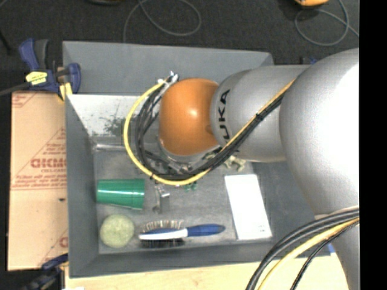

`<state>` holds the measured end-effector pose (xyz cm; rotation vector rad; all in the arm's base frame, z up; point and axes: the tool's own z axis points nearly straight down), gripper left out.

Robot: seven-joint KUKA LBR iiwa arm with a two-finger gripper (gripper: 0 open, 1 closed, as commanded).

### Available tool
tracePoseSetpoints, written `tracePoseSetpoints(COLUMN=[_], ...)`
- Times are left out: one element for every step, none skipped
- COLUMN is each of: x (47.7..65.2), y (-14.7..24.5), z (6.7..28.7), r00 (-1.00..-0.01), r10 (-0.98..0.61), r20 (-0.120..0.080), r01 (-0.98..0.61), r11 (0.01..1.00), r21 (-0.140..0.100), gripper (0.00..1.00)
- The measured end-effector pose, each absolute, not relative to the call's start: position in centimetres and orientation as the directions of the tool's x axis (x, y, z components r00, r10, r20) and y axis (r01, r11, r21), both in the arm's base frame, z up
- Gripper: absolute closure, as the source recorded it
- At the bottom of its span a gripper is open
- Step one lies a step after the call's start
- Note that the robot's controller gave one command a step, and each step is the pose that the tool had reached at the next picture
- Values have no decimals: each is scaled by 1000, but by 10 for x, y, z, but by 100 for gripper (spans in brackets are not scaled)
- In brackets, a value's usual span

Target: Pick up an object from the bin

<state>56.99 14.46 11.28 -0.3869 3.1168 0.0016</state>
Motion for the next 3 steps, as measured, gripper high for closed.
tracePoseSetpoints(x=[574, 582, 579], y=[183, 216, 200], z=[88, 77, 76], r00=[-954, -950, -934], r10=[-301, -313, -358], r20=[-4, 9, -4], r01=[-301, -313, -358], r11=[954, 950, 934], r21=[0, -6, -1], gripper=[0, 0, 0])
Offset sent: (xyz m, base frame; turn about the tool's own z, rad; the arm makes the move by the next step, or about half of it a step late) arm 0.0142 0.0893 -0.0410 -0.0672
